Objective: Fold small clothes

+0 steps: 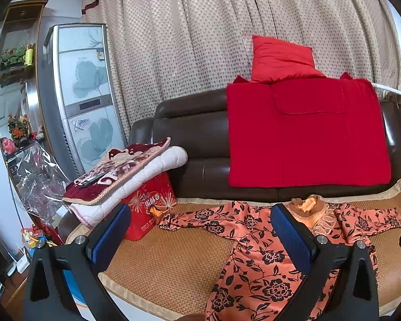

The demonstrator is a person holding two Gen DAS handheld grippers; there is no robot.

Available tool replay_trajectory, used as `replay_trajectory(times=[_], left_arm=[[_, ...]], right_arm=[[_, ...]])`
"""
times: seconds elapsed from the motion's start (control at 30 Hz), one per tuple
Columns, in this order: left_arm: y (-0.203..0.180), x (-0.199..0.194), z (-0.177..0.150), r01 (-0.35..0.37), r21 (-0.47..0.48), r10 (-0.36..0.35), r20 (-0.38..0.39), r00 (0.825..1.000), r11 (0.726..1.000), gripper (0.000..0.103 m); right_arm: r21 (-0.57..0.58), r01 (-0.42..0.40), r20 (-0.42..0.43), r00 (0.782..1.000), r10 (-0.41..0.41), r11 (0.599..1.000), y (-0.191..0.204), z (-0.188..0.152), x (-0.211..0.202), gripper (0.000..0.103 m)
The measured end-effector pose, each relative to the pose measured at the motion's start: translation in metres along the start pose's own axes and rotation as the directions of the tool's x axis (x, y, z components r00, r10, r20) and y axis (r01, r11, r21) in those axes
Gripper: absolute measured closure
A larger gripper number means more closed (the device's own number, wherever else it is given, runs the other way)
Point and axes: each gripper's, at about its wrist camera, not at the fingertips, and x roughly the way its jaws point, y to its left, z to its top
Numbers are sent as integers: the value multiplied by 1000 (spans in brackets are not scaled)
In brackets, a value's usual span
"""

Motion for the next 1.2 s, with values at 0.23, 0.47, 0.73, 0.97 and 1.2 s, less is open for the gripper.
replay_trajectory(times=[0.23, 0.47, 0.73, 0.97, 1.2], left_arm=[[-24, 38, -6, -5, 31, 7, -49, 999, 1000, 0], [-86, 131, -37, 63, 76, -47, -190, 981, 995, 0], [-183, 278, -139, 212, 84, -139, -519, 843, 974, 0], [-208, 305, -160, 241, 101, -144, -565, 812, 965, 0], [-212, 297, -166, 266, 109, -177, -507, 843, 958, 0]], right_arm=[[37, 17, -19, 1000, -16, 999, -14, 6, 38, 0], [227, -28, -44, 998, 39, 973, -85, 8, 112, 0], [754, -108, 27, 991, 133, 648, -284, -30, 218, 1], [860, -4, -66, 991, 120, 510, -342, -30, 291, 23], [760, 176, -248, 968, 28, 626, -322, -7, 350, 67]])
